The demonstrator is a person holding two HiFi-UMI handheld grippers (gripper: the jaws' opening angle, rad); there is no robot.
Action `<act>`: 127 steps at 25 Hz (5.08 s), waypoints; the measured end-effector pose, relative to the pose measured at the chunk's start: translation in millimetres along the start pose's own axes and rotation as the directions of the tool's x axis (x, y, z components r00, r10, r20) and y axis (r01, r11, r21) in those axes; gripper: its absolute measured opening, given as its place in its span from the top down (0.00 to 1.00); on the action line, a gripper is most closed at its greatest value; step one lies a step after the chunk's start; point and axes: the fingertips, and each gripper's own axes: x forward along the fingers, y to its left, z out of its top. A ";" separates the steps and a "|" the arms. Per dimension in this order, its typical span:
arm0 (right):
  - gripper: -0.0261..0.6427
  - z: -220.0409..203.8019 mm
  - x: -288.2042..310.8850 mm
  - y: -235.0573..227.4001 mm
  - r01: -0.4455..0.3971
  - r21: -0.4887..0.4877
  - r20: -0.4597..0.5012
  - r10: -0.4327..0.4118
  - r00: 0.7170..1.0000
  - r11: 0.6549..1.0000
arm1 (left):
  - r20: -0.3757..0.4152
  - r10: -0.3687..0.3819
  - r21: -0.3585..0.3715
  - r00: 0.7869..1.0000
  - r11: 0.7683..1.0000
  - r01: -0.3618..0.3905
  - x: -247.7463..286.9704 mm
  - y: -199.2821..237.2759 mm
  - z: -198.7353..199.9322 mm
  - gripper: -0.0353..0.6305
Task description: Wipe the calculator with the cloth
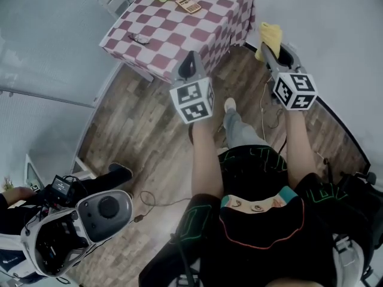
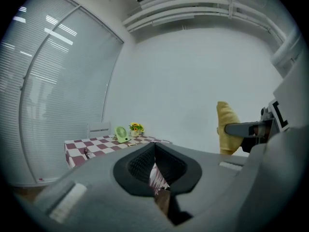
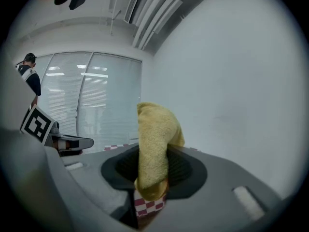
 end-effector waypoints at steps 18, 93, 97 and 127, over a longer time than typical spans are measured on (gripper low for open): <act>0.77 -38.8 130.1 -85.5 0.004 0.025 -0.118 -0.001 0.993 1.000 | -0.149 0.015 -0.022 0.989 1.000 -0.019 150.2 5.7 -56.7 0.93; 0.77 -141.5 590.7 74.1 -0.889 -0.415 -0.699 0.557 0.448 0.195 | -0.404 0.126 -0.073 0.906 0.983 -0.169 409.5 183.9 -114.9 0.93; 0.77 -155.0 592.8 78.5 -0.896 -0.442 -0.770 0.498 0.398 0.033 | -0.405 0.131 -0.080 0.905 0.981 -0.177 410.4 188.7 -116.7 0.93; 0.79 -180.8 532.9 74.5 -0.776 -0.571 -0.809 0.341 0.478 -0.269 | -0.389 0.200 -0.005 0.899 0.976 -0.219 378.1 175.1 -108.4 0.93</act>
